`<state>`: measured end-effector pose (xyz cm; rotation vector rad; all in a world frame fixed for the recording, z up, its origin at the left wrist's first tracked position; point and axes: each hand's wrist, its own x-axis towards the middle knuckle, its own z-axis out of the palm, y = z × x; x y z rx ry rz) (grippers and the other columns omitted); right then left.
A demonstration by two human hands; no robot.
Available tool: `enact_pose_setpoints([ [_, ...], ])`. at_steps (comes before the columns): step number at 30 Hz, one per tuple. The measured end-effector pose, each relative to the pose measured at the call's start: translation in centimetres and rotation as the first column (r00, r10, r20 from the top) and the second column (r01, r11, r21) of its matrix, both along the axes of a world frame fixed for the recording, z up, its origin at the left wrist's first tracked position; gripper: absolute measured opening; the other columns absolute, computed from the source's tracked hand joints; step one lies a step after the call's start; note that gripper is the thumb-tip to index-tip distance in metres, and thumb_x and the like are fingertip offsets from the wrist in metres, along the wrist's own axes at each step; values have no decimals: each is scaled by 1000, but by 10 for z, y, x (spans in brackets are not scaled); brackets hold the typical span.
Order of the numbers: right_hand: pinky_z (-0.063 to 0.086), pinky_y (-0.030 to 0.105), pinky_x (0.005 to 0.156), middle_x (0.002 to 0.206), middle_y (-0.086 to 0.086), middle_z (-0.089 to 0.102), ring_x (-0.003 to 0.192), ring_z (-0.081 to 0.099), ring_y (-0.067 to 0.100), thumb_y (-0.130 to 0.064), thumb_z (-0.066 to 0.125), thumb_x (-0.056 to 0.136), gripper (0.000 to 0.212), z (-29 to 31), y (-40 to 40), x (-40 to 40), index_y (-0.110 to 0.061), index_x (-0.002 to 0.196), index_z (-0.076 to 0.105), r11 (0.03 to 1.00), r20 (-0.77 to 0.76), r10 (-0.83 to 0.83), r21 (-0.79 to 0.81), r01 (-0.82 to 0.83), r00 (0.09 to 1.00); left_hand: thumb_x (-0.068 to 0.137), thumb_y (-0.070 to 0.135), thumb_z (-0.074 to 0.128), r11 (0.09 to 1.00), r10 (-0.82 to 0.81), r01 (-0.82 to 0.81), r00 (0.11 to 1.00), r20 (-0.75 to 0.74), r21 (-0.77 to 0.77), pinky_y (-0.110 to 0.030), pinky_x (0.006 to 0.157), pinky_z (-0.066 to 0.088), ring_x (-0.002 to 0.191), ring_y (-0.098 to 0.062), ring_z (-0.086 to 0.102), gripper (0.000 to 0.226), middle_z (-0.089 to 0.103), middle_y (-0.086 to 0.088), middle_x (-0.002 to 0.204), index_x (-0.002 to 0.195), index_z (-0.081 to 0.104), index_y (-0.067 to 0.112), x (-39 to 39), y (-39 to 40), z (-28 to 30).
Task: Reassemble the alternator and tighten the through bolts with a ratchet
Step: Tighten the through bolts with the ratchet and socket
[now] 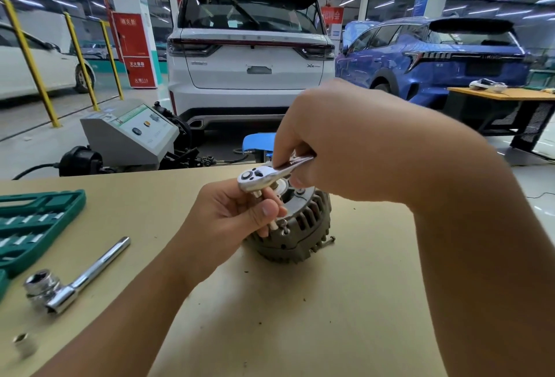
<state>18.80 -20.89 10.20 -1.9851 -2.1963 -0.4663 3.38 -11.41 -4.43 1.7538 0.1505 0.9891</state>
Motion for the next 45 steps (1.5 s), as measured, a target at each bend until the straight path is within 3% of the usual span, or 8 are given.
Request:
enact_pose_setpoints([
  [3,38,22,50,72,-23,55,64,57,3,-47,84,73,15,-1,0,1,-46,78,71,999,-72,16,48,-13,997,92,30,66,999,32,-32,999,-2,3,-23,63,54,64,-16,64,27,77,-7,88,95,76,5,3,-2,0],
  [5,32,20,50,67,-23,49,58,49,1,-46,84,74,21,0,-6,1,-45,68,63,999,-31,6,36,-5,1000,93,32,65,999,39,-38,999,-25,10,-22,64,55,66,-16,66,30,76,-4,87,97,76,4,3,-3,0],
  [11,34,21,56,60,-22,48,55,48,0,-35,82,79,33,6,-22,-6,-47,64,56,1000,-82,-21,0,21,996,84,-2,79,998,20,-14,995,-103,54,-27,77,60,81,-32,72,19,76,-16,93,97,79,12,0,-2,2],
  [19,30,13,49,49,-40,48,48,52,-12,-35,80,82,38,17,-33,-14,-46,57,55,993,-97,-89,-80,81,991,81,8,77,998,24,-21,998,-52,62,-33,74,62,83,-33,73,14,77,-16,92,95,80,10,3,-9,6],
  [21,33,14,52,50,-29,52,48,52,-7,-32,79,84,30,18,-35,-13,-46,63,64,995,-136,-64,-83,53,989,81,8,79,996,42,-37,997,-64,75,-37,75,63,84,-35,72,14,76,-16,91,95,81,12,4,-9,5],
  [28,46,23,62,78,-21,55,72,55,3,-35,78,88,17,15,-38,-11,-44,102,75,996,-180,-53,-80,39,982,81,9,82,998,30,-26,995,-95,50,-30,80,62,86,-26,75,17,78,-10,95,95,79,18,1,-6,6],
  [35,57,31,75,91,-18,67,82,60,5,-18,72,91,30,13,-33,-14,-44,104,77,996,-151,-69,-60,60,986,75,13,88,999,37,-34,992,-117,29,-28,74,62,81,-25,77,19,79,-11,90,90,78,14,2,-8,5],
  [45,54,21,69,92,-15,70,81,62,9,-5,68,88,39,1,-20,-18,-39,103,80,996,-109,-42,-80,33,993,73,30,86,956,180,-120,961,-210,269,-36,68,61,70,-21,72,20,75,3,76,87,73,27,8,-16,3],
])
